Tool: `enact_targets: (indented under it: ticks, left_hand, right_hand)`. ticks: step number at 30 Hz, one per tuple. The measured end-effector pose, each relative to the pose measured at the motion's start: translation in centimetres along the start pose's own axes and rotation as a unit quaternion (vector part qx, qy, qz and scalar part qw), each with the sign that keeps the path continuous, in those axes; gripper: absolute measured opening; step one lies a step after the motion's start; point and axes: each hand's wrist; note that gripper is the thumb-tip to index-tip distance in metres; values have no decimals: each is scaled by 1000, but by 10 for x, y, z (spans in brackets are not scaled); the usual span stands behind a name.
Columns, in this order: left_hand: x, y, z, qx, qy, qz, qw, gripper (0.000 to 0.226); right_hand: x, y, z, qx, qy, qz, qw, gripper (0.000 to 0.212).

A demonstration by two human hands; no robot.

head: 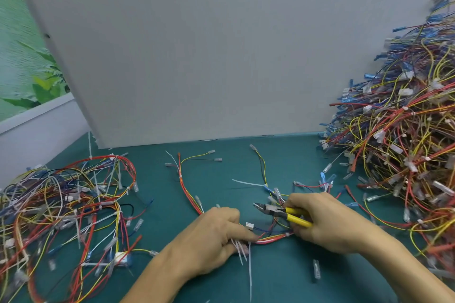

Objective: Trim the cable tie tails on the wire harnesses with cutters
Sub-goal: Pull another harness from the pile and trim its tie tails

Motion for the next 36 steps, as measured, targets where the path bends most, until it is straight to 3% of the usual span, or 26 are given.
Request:
enact_targets:
  ticks: [4,7,12,21,36]
  left_hand:
    - [-2,3,6,-56,40,46,997,11]
    - [-4,8,10,-67,31,60,995,19]
    - [-9,13,15,67,-74,65,993,11]
    - [-12,5,12,161,-166,77,970,14]
    - [-11,4,12,211,-190,74,956,22]
  right_hand:
    - [0,-1,2,4,7,2,1000,10]
    - [0,-2,3,5,12,5,1000,10]
    - [1,-4,0,17,9,-5,1000,11]
    - [5,-13,-15,106,13,-59,993,9]
    - [5,-16,-19,167,8,-85,982,8]
Point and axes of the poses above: each hand's wrist, its own x-axis away from the middle knuckle, its own y-axis out of the palm, z = x × y, and after that the axes turned 4 degrees about -x, right-handed
